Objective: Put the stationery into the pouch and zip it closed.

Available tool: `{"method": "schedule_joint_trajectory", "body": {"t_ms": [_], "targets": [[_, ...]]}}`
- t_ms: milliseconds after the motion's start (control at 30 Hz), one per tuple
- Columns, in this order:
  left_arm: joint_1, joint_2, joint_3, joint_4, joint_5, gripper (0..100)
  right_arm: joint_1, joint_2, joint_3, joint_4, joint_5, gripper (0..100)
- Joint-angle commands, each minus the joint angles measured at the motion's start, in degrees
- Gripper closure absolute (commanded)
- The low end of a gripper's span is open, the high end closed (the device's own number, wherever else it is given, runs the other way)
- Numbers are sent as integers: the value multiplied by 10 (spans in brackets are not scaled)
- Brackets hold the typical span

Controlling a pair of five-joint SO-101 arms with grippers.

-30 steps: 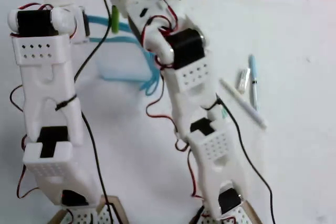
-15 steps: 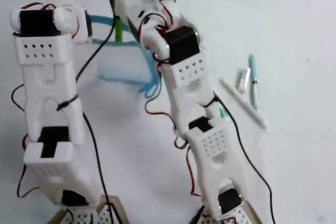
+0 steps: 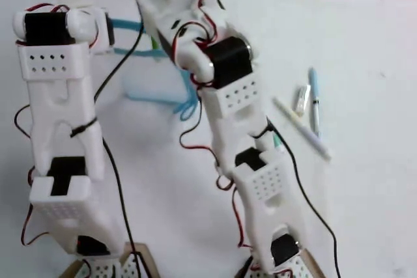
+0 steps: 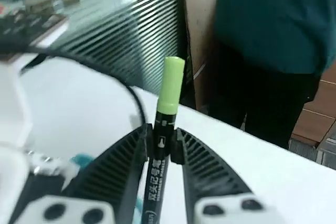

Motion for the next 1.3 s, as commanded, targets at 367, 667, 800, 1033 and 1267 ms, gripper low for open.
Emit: {"method": "schedule_joint_trajectory", "body": {"t_ms": [367,667,800,1033,1267], "targets": [[1,2,0,-2,8,978,0,-36,-11,82,17,980],[1,2,0,-2,8,978,-1,-73,-11,92,18,797],[1,2,0,-2,8,978,-1,-89,-11,92,15,760],[1,2,0,-2,8,978,36,-116,-11,76,17,761],[1,2,0,-1,8,978,252,-73,83,133,17,762]]}}
